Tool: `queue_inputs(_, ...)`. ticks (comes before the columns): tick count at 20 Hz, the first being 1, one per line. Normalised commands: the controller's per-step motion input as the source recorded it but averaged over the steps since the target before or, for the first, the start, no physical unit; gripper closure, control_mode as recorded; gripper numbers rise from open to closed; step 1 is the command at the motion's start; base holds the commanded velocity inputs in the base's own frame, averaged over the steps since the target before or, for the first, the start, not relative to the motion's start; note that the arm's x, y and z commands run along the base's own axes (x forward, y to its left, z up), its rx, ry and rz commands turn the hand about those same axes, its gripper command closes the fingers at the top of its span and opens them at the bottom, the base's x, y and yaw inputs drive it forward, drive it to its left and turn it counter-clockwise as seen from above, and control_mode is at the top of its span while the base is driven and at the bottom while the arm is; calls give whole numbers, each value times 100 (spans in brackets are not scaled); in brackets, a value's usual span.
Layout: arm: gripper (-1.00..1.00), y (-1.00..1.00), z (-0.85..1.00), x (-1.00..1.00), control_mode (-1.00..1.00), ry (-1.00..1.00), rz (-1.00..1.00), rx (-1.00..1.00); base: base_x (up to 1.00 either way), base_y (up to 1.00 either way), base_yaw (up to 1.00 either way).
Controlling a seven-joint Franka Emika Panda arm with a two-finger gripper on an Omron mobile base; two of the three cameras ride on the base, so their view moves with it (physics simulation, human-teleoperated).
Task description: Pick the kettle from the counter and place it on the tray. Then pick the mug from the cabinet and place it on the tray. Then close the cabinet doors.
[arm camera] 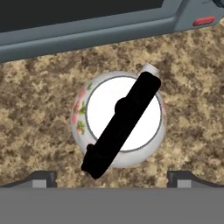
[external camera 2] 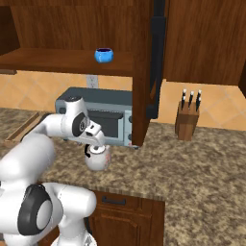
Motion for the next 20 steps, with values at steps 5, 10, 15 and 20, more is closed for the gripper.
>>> queue_inputs(5, -100, 0, -21, 4, -100, 0, -3, 0, 0, 0, 0)
queue_inputs(10, -100, 0, -19, 8, -100, 1, -5, 0, 0, 0, 0)
queue_inputs(15, -100, 0, -15, 4, -100, 1, -4, 0, 0, 0, 0)
queue_inputs(20, 100, 0, -3, 0, -100, 1, -1, 0, 0, 0, 0)
